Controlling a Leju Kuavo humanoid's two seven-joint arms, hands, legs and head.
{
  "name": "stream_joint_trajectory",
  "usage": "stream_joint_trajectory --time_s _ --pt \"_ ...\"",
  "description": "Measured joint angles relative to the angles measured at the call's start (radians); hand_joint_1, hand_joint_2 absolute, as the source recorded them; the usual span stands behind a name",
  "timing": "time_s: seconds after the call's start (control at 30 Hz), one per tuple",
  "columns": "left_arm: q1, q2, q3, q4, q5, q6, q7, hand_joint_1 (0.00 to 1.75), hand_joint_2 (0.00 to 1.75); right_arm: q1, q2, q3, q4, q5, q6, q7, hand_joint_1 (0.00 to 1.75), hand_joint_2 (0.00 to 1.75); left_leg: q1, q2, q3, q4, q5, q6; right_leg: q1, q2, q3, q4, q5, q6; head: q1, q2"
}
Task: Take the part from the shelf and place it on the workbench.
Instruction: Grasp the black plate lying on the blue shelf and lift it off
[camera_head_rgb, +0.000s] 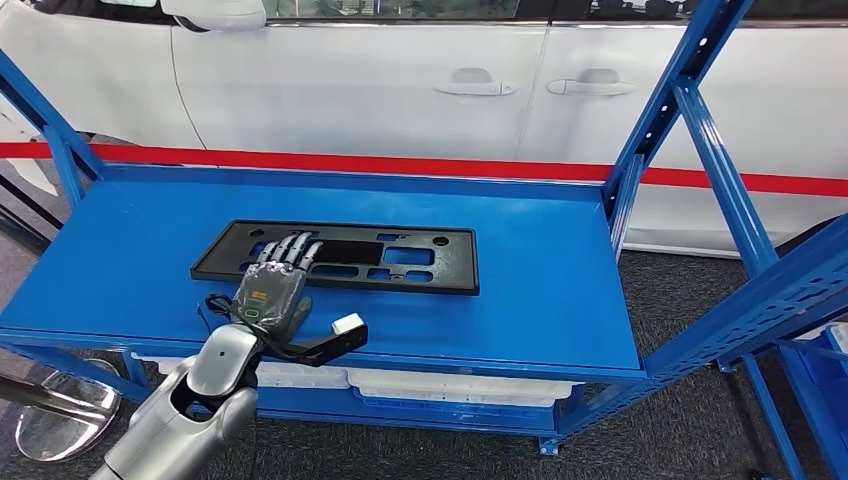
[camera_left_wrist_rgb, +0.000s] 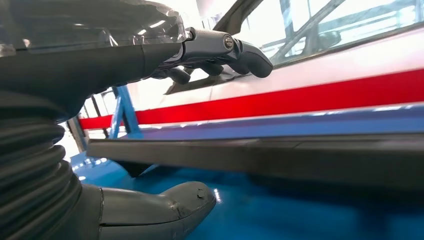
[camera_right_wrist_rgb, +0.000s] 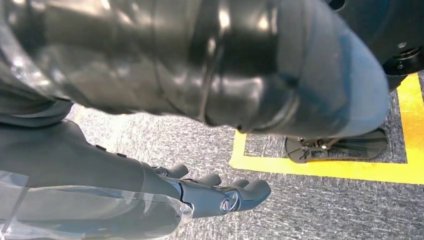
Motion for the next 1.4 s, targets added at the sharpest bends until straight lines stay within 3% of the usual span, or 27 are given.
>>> stream_joint_trajectory --time_s 0.73,1.4 --pt "0.057 0.092 0.132 0.136 -0.102 0.104 -0.021 0.00 1.75 0.007 0.010 0.000 -0.042 -0.016 0.037 0.001 0.00 0.00 0.000 0.000 0.000 0.000 0.000 0.000 0.000 0.000 0.000 0.000 0.000 0.000 0.000 0.000" --pt "0.057 0.105 0.151 0.149 -0.118 0.108 -0.023 0.00 1.75 0.010 0.016 0.000 -0.060 -0.018 0.040 0.001 0.00 0.00 0.000 0.000 0.000 0.000 0.000 0.000 0.000 0.000 0.001 0.000 0.000 0.000 0.000 0.000"
